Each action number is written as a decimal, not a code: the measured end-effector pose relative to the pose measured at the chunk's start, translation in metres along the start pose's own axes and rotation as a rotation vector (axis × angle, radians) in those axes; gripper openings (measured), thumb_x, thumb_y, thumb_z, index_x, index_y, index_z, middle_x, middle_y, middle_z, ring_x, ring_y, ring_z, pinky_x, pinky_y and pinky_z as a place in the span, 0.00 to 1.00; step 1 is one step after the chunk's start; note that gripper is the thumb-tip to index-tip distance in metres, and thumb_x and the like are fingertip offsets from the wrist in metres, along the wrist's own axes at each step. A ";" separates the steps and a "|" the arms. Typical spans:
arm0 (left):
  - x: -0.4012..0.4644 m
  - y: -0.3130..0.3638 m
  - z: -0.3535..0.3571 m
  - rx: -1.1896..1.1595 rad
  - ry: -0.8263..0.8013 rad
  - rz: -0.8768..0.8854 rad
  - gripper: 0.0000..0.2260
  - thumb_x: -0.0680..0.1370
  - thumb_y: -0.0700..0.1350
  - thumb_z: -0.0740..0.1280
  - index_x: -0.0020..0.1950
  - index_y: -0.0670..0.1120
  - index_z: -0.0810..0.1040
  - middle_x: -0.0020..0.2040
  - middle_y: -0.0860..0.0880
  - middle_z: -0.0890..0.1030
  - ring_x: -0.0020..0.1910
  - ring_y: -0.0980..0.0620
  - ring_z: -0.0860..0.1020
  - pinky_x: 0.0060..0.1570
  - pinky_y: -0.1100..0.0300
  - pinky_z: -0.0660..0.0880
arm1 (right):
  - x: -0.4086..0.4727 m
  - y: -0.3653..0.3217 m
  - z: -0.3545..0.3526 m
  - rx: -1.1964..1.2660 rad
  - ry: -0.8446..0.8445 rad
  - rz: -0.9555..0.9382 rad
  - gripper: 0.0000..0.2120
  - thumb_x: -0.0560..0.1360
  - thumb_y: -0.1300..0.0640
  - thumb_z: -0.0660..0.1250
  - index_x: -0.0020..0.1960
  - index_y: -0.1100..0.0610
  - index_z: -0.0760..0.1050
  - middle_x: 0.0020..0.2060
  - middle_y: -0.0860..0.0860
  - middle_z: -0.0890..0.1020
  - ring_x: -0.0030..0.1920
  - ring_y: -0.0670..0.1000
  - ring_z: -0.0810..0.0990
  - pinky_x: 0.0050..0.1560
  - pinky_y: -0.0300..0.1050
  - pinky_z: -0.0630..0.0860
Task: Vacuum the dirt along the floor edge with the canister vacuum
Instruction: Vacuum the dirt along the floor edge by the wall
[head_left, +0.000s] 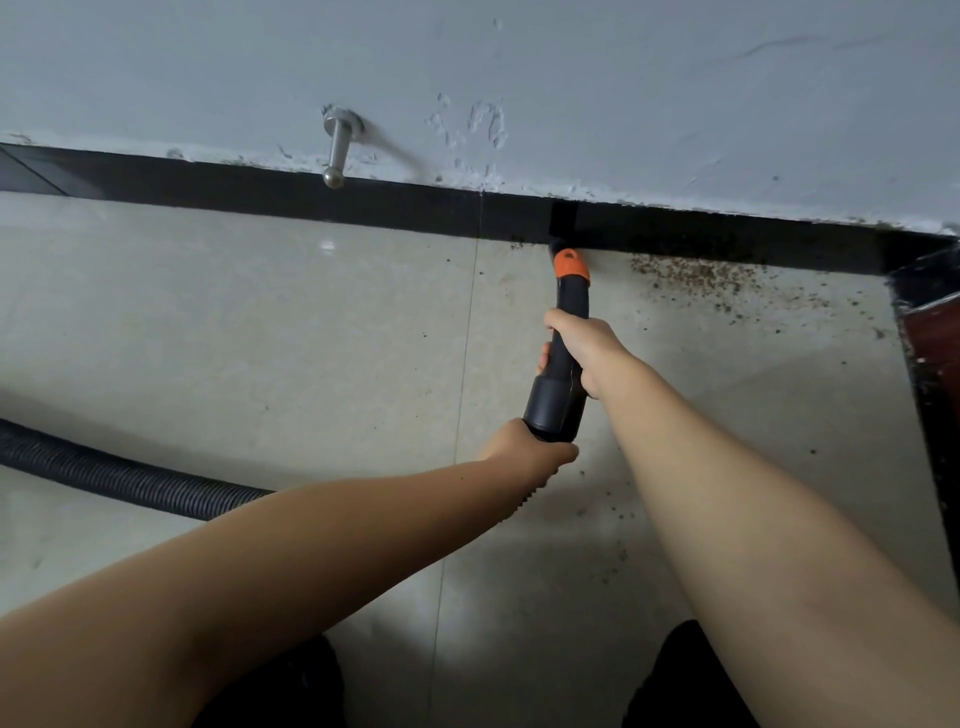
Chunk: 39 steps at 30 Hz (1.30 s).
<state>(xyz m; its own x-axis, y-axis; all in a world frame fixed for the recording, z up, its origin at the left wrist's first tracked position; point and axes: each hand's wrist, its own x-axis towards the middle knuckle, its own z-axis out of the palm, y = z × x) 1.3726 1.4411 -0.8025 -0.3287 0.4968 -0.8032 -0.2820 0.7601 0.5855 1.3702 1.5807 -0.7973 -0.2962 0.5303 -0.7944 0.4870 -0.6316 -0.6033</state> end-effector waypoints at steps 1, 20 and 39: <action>0.000 -0.001 -0.002 -0.010 0.002 -0.001 0.10 0.70 0.43 0.70 0.48 0.47 0.72 0.37 0.47 0.77 0.36 0.48 0.75 0.40 0.56 0.75 | 0.000 0.000 0.003 -0.005 -0.004 -0.002 0.06 0.73 0.61 0.64 0.47 0.60 0.67 0.27 0.55 0.73 0.22 0.53 0.72 0.28 0.41 0.75; -0.025 -0.027 -0.038 -0.081 0.017 -0.047 0.14 0.71 0.43 0.70 0.55 0.43 0.74 0.37 0.47 0.77 0.33 0.50 0.74 0.39 0.57 0.74 | -0.022 0.013 0.054 -0.080 -0.069 0.007 0.05 0.73 0.63 0.64 0.44 0.60 0.68 0.27 0.55 0.72 0.22 0.52 0.71 0.29 0.42 0.75; -0.053 -0.036 -0.071 0.038 0.027 -0.066 0.15 0.72 0.44 0.72 0.55 0.41 0.73 0.36 0.47 0.78 0.32 0.52 0.75 0.37 0.59 0.75 | -0.040 0.027 0.083 -0.030 -0.103 0.033 0.06 0.73 0.62 0.65 0.44 0.60 0.68 0.27 0.56 0.73 0.22 0.53 0.72 0.31 0.43 0.75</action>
<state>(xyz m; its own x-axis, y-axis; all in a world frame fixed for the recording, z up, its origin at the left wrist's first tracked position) 1.3362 1.3577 -0.7728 -0.3344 0.4337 -0.8367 -0.2699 0.8065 0.5260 1.3271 1.4952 -0.7881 -0.3618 0.4481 -0.8175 0.5213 -0.6298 -0.5759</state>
